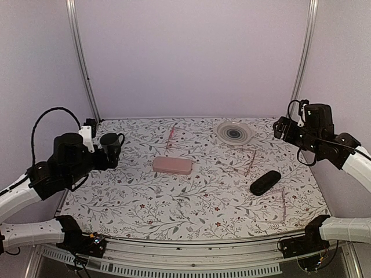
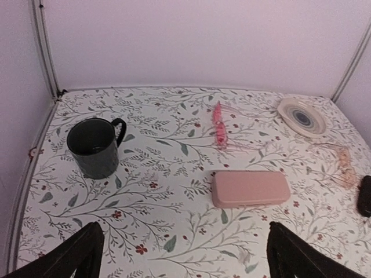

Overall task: Organize the sunglasses
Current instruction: Reset both arms

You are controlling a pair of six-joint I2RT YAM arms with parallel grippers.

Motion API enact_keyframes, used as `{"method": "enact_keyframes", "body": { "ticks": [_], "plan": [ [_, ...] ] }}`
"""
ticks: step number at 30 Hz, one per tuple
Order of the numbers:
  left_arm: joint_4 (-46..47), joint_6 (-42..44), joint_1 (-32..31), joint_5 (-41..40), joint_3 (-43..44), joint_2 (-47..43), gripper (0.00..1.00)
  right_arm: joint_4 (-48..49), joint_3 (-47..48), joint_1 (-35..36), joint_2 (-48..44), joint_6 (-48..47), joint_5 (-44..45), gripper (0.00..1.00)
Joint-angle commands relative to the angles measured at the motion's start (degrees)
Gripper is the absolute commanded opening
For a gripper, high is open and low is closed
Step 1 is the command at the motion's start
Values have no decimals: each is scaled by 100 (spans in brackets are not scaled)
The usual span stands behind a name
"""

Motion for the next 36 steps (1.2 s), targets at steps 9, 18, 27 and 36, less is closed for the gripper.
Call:
{"method": "enact_keyframes", "body": {
  "ticks": [9, 18, 27, 36],
  "plan": [
    [3278, 1968, 1708, 67, -444, 1976, 99, 1410, -720, -954, 66, -344, -1082, 99],
    [1782, 2055, 1717, 626, 46, 1322, 99, 1529, -1102, -949, 166, -251, -1410, 99],
    [782, 2050, 1718, 1196, -172, 379, 99, 1406, -1335, -954, 342, -42, -1730, 99],
    [697, 2252, 1720, 1298, -673, -439, 99, 1480, -1411, -954, 255, 94, -1892, 99]
  ]
}}
